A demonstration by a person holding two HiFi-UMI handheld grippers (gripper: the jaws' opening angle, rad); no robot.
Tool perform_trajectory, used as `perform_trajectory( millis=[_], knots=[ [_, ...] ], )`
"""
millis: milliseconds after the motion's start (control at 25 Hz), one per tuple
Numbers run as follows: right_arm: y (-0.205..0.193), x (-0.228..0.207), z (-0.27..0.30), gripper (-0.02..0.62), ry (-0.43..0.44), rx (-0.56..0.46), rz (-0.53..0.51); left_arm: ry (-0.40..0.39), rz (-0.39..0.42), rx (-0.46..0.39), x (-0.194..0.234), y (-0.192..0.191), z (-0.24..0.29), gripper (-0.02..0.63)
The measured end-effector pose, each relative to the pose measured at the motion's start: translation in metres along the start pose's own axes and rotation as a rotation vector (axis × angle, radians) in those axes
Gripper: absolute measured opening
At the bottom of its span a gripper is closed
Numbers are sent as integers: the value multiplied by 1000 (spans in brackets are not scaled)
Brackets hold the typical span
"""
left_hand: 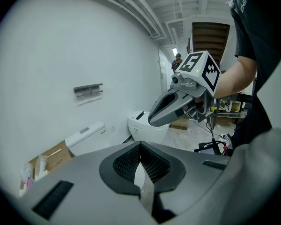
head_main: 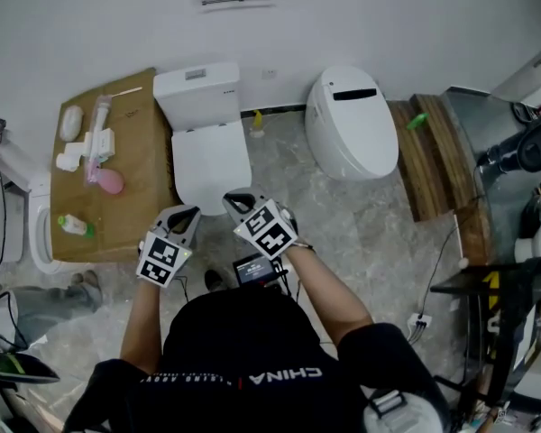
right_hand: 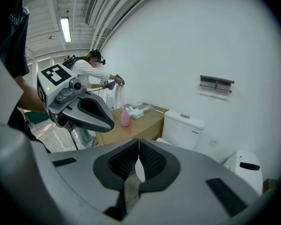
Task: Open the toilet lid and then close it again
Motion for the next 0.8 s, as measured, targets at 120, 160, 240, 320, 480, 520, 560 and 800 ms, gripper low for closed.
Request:
perform_trajectory(
  millis=[120, 160, 240, 320, 480, 520, 560, 800],
  knots=[
    [-6, -1, 3, 15, 32, 9, 10, -11, 12, 19, -2, -4, 5, 9],
    [-9, -1, 5, 15, 40, 19, 7, -20, 36, 34, -3, -7, 8, 9],
    [-16, -3, 10, 15, 64, 49, -21, -40, 117, 79, -4, -16, 14, 9],
    [-28, -7, 18, 15, 89, 103, -81, -63, 186, 124, -4, -27, 25, 9],
    [-58, -19, 38, 15, 122, 200, -163, -103, 228, 162, -4, -50, 47, 11],
    [-66, -23, 44, 15, 130, 208, -169, -112, 231, 168, -6, -57, 54, 11],
    [-75, -26, 52, 15, 136, 215, -174, -121, 234, 175, -8, -65, 62, 11],
    [-136, -49, 109, 20, 174, 288, -192, -88, 382, 219, -24, -122, 122, 14]
  ],
)
Point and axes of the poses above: the fingertips, and each gripper's own axes: z forward along the fingers, x to its left, y out of its top, the point moved 6 cm from there along -z, backward along the fingers, and after that the axes turned 9 degrees about y, right-handed, at the moved point
